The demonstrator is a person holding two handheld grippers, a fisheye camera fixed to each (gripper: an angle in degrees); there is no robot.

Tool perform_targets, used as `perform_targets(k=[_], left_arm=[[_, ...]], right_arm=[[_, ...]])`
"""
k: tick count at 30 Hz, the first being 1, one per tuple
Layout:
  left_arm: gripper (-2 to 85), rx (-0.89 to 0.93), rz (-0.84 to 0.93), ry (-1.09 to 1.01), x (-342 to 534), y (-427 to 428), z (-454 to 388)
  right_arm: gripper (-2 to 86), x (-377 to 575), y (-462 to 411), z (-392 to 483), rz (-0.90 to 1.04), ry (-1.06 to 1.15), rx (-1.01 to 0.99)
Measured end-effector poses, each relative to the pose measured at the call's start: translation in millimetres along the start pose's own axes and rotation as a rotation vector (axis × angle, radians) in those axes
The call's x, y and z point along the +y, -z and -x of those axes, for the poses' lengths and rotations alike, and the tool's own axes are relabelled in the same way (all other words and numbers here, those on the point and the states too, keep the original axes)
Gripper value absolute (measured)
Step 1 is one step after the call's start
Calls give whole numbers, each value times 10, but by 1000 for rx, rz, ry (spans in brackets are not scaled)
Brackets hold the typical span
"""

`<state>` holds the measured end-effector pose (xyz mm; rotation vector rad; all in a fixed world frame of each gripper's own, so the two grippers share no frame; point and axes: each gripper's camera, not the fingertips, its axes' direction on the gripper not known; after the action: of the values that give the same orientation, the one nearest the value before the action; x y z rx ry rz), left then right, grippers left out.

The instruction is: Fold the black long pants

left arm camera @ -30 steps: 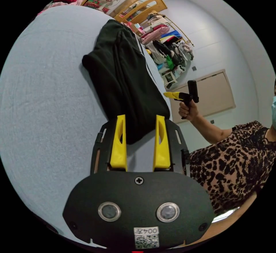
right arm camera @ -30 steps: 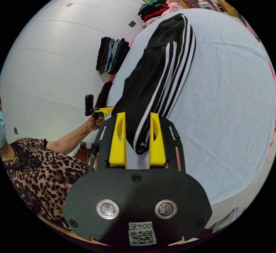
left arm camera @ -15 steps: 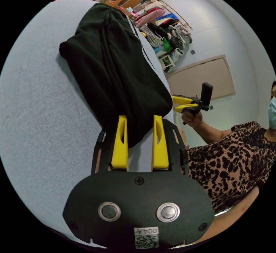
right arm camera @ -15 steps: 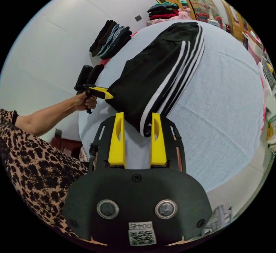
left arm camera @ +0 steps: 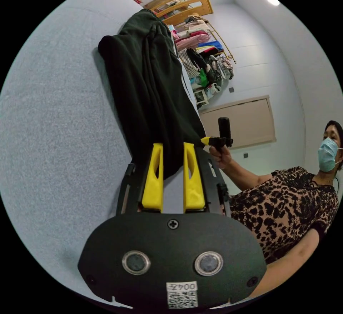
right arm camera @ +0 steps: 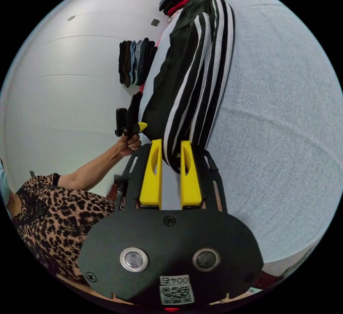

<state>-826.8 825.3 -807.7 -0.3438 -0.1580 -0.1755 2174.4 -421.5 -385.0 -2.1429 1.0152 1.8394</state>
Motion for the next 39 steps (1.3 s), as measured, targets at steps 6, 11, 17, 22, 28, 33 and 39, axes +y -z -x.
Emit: perform_targets(k=[6, 11, 17, 22, 28, 33, 39], left_arm=[[39, 10, 76, 41, 121, 83, -29], [30, 44, 97, 15, 571, 273, -281], [26, -21, 179, 80, 1531, 105, -307], [29, 0, 21, 110, 1845, 205, -284], [33, -52, 39, 44, 1869, 364, -425], [23, -86, -15, 47, 2037, 561, -487], [6, -171, -94, 59, 2361, 783, -571]], right_arm=[[62, 1, 10, 323, 107, -12, 55], [60, 335, -46, 730, 206, 4, 58], [66, 1080, -535, 954, 348, -35, 177], [68, 1050, -333, 1370, 332, -37, 269], [45, 551, -216, 2310, 321, 134, 521], [4, 41, -874, 2400, 497, 101, 669], [-7, -208, -1474, 2473, 703, 80, 837]])
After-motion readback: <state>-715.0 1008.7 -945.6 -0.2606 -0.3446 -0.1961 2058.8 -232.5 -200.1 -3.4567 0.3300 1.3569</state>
